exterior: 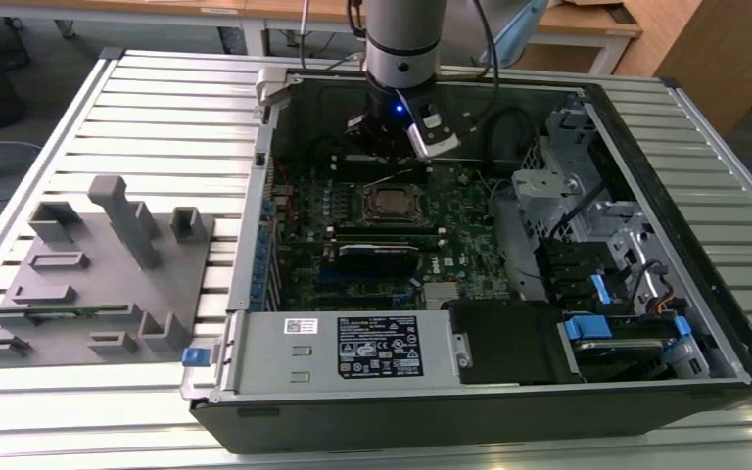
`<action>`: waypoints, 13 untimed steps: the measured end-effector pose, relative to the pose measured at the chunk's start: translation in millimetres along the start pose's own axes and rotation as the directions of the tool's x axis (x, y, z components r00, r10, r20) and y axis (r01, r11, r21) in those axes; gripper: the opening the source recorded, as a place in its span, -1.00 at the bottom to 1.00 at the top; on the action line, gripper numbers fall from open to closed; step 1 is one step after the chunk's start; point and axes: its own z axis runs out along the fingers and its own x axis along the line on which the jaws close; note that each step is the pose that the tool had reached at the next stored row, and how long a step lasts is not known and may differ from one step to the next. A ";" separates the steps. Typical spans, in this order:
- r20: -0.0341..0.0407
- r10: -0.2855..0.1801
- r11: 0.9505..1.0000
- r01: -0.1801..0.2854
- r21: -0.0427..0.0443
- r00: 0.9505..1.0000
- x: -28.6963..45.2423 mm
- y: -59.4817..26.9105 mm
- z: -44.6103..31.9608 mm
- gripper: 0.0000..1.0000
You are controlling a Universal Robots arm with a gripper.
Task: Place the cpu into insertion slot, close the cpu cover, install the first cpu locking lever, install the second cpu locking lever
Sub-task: 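Install the first cpu locking lever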
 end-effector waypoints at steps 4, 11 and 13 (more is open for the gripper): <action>0.000 0.000 1.000 0.000 0.000 1.000 0.0 -0.1 0.9 -0.79; 0.000 0.000 1.000 0.000 0.000 1.000 -0.7 -0.1 1.1 -0.79; 0.000 0.000 1.000 0.000 0.000 1.000 -0.8 -0.1 1.1 -0.79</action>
